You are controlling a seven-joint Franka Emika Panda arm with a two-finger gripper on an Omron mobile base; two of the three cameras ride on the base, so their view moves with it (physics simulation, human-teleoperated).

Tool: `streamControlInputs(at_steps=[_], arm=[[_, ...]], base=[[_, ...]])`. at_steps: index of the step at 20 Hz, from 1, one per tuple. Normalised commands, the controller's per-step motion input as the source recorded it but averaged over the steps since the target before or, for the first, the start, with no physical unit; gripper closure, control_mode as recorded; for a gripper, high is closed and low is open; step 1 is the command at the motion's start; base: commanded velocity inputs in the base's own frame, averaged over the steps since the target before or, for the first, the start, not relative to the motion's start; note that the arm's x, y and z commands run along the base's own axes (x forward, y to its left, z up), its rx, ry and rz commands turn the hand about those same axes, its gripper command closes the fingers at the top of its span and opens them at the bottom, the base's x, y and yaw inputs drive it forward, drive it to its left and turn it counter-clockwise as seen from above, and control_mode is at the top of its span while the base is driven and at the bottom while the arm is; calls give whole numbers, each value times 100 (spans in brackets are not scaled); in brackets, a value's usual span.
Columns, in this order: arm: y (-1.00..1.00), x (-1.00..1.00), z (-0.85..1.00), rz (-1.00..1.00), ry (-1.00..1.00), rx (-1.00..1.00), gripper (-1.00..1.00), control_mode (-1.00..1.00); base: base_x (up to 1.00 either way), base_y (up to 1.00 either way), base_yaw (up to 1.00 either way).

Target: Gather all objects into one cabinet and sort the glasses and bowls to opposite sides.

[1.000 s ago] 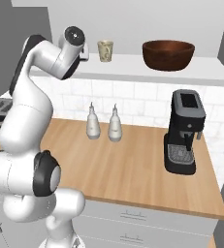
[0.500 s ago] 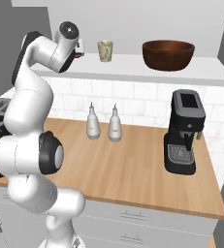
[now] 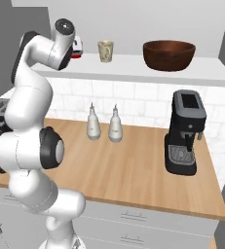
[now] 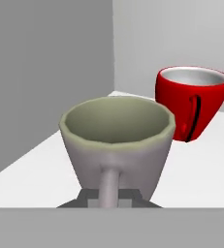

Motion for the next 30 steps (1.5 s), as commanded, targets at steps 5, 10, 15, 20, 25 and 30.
streamControlInputs(at_steps=[5, 10, 15, 20, 25, 30], arm=[[0, 0, -30, 0, 0, -3, 100, -100], [0, 10, -15, 0, 0, 0, 100, -100], [0, 5, -4, 0, 0, 0, -100, -100], [0, 0, 0, 0, 0, 0, -100, -100], [0, 0, 0, 0, 0, 0, -100, -100], [-2, 0, 0, -2, 0, 0, -100, -100]], base=[[0, 0, 0], [0, 0, 0], [0, 0, 0], [0, 0, 0], [0, 0, 0], [0, 0, 0]])
